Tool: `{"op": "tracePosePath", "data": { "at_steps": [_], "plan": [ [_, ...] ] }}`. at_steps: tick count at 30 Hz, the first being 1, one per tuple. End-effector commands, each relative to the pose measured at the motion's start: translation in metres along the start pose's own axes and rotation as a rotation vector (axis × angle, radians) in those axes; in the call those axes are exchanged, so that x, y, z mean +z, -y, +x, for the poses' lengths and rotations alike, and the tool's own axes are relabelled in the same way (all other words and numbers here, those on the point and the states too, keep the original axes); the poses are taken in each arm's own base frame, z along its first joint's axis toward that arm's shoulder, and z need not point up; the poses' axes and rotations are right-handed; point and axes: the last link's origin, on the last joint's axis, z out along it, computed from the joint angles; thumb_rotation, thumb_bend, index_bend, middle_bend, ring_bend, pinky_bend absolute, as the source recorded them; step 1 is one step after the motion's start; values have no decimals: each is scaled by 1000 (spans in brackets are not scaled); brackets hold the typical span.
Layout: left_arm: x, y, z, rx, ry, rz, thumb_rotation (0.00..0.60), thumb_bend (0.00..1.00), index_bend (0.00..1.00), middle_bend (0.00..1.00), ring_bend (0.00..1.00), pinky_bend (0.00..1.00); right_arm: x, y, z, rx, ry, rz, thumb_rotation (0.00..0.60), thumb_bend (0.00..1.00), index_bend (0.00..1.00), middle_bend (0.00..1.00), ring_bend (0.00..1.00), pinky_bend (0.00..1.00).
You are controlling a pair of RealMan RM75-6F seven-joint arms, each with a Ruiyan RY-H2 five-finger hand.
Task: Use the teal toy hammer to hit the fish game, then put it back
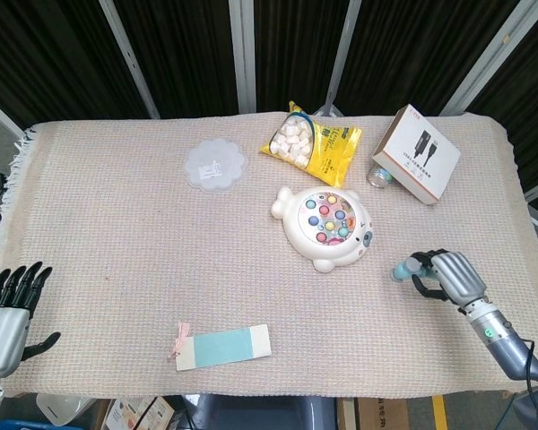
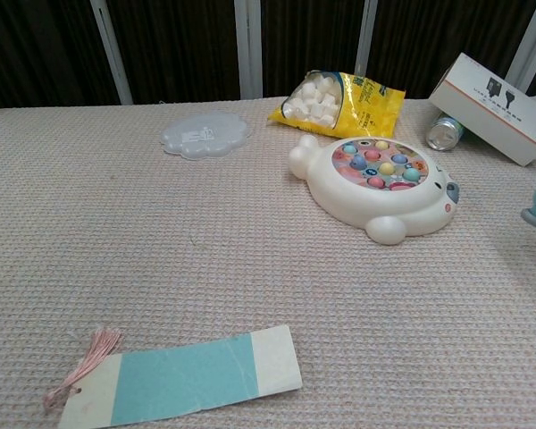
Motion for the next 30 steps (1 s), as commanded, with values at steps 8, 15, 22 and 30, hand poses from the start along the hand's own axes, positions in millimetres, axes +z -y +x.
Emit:
{"op": "tracePosePath", "data": {
  "at_steps": [8,15,22,30],
  "plan": [
    [2,1,-2,-6,5,-9,600,125,0,0,0,0,58,72,45,-194,-31,109,600,835,958,783,650,492],
    [4,6,-4,-10,15,-1,600,124,0,0,0,0,98,98,40,-287,15,96,600,838,961,785,651,492],
    [6,10,-8,-17,32,11,600,124,0,0,0,0,126,101,36,-352,66,48,600,837,964,787,652,492],
    [8,11,-10,-19,38,14,600,125,0,0,0,0,140,99,35,-406,94,7,600,839,968,789,655,492]
  ]
}}
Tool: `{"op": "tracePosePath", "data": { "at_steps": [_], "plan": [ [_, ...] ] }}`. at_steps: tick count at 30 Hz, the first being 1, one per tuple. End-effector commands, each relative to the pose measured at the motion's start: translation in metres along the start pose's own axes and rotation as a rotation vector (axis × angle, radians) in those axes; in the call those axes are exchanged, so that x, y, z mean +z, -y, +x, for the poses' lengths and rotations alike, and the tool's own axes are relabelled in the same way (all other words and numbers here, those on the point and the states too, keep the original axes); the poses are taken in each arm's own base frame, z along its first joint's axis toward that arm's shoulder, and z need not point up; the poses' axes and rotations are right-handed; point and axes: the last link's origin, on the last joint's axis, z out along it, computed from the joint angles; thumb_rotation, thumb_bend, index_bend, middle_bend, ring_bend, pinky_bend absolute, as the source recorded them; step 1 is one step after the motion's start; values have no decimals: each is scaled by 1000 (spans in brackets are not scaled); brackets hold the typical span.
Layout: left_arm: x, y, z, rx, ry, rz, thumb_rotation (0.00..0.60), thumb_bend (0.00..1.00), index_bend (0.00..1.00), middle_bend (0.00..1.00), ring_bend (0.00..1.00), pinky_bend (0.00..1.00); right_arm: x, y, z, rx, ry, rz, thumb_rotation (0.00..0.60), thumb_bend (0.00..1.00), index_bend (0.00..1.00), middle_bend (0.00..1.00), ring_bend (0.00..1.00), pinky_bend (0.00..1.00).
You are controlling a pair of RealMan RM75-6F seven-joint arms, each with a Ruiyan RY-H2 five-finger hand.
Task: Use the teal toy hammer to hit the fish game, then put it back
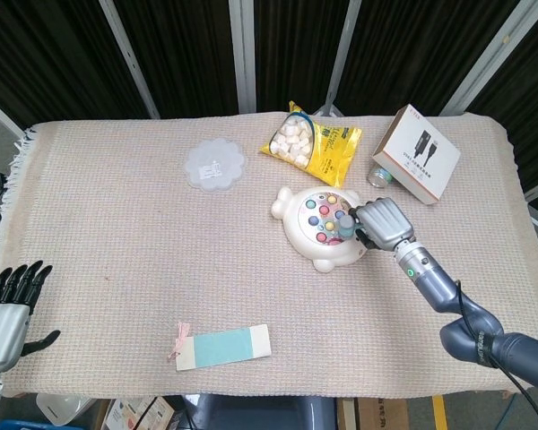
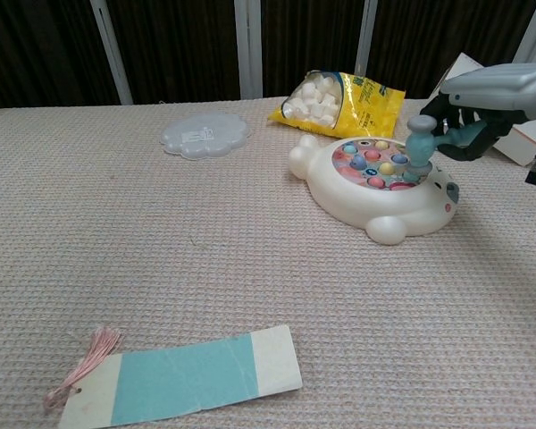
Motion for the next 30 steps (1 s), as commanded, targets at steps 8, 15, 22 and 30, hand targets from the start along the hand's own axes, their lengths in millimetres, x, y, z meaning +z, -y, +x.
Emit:
{"op": "tracePosePath", "data": {
  "at_steps": [8,15,22,30],
  "plan": [
    [2,-1,-2,1,8,-3,600,124,0,0,0,0,8,-4,-3,-42,33,-37,600,839,968,789,657,492],
    [3,-1,-2,0,9,1,600,124,0,0,0,0,10,0,-5,-66,47,-35,600,842,973,793,662,494],
    [2,1,-2,-9,5,4,600,125,0,0,0,0,4,6,15,-52,0,-25,600,842,973,793,662,499],
    [1,0,-3,-21,6,3,600,124,0,0,0,0,9,21,30,-55,3,-4,600,842,973,793,663,499]
  ]
}}
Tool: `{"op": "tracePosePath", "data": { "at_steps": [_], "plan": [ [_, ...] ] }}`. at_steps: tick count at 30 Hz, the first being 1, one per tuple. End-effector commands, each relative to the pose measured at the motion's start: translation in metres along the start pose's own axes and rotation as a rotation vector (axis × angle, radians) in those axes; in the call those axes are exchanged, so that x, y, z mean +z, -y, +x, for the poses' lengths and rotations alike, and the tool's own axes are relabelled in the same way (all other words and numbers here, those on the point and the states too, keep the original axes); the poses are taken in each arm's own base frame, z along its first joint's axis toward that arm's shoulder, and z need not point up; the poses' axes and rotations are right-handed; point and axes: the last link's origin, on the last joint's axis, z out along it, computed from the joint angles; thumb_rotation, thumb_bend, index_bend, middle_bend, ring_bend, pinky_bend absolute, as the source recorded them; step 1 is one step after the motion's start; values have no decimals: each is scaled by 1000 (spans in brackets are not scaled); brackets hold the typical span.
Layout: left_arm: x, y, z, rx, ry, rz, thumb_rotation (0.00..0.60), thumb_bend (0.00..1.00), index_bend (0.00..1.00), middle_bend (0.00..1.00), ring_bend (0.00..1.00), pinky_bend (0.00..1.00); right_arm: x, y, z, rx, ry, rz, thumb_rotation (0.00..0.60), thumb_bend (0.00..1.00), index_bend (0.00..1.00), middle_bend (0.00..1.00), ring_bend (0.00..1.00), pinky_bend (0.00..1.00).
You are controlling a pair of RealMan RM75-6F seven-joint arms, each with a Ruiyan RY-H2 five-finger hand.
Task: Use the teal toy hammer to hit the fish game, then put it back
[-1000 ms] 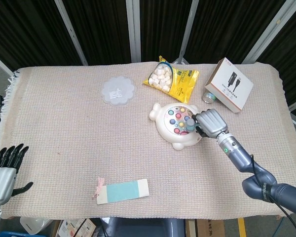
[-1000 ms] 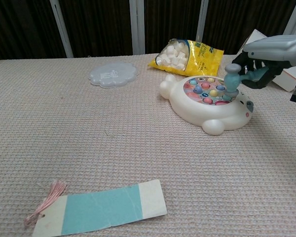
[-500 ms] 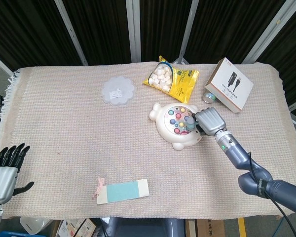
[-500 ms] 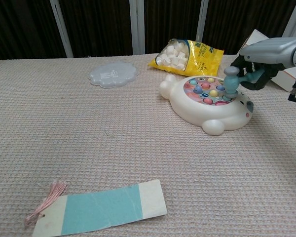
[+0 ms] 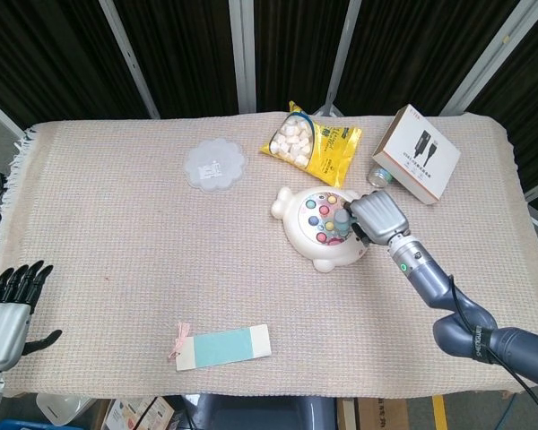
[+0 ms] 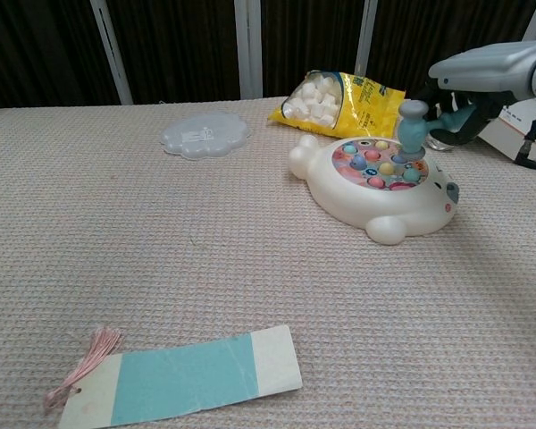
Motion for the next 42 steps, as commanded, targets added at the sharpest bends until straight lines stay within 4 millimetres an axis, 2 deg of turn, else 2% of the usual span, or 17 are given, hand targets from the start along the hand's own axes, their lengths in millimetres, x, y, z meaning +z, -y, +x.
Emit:
{"op": "tracePosePath", "data": {
  "at_steps": [1,14,26,32,37,42],
  "plan": [
    [0,0,0,1,-2,0,600,124,0,0,0,0,5,8,5,-8,6,11,600,842,973,793,663,499],
    [-2,-6,-2,-18,6,4,600,125,0,0,0,0,25,24,-6,-45,61,5,600,842,973,793,663,499],
    [-1,-6,-3,-10,12,13,600,124,0,0,0,0,35,19,-16,-73,95,-42,600,841,973,794,663,501],
    [0,-5,-3,-7,11,11,600,125,0,0,0,0,22,20,0,-54,50,-28,600,842,973,793,663,501],
    [-1,-4,-2,-4,7,7,600,124,0,0,0,0,1,18,13,-26,15,-11,600,842,973,793,663,501],
    [-1,-4,-1,-9,5,5,600,124,0,0,0,0,-23,5,8,21,6,-19,600,842,973,793,663,501]
  ]
}}
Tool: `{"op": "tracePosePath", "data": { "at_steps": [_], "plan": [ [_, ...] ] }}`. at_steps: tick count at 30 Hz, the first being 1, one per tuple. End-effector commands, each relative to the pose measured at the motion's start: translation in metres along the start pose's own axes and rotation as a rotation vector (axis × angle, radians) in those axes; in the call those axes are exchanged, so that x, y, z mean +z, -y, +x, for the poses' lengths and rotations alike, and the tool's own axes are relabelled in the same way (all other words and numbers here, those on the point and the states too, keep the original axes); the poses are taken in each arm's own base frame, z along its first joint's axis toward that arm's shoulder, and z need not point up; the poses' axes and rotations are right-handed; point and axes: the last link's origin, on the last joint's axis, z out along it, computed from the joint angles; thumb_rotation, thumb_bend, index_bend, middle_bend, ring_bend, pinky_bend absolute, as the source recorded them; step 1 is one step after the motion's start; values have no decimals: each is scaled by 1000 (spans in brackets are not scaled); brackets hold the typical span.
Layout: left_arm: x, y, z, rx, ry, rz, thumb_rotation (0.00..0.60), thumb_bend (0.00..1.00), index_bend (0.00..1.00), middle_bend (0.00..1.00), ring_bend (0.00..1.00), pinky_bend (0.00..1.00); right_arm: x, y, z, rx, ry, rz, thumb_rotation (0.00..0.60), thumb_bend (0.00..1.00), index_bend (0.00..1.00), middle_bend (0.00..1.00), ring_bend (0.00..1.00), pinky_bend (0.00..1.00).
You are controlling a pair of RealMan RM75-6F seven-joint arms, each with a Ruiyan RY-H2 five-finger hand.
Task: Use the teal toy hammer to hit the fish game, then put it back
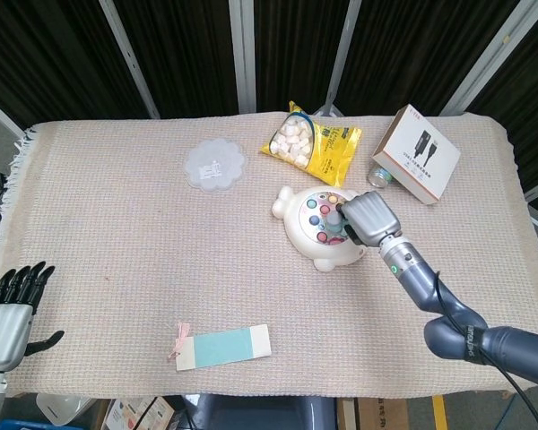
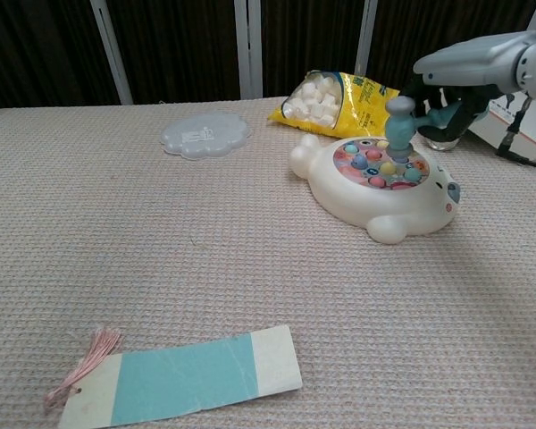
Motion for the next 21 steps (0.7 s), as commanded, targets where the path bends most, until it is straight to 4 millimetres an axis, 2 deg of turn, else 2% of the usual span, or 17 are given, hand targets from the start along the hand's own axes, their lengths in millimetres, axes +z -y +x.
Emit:
{"op": "tracePosePath", "data": {
  "at_steps": [1,7,14,21],
  "plan": [
    [-1,0,0,0,2,-2,600,124,0,0,0,0,-21,-15,-9,37,-3,-15,600,842,973,793,663,501],
    [-1,-1,0,0,-1,-3,600,124,0,0,0,0,-44,-42,-44,74,34,-47,600,842,973,793,663,501],
    [-1,-7,-2,-13,8,-5,600,124,0,0,0,0,-55,-64,-80,115,65,-65,600,842,947,793,627,464],
    [-4,-12,-2,3,11,-7,600,125,0,0,0,0,-55,-82,-96,137,60,-71,600,842,888,768,578,413]
  ]
}}
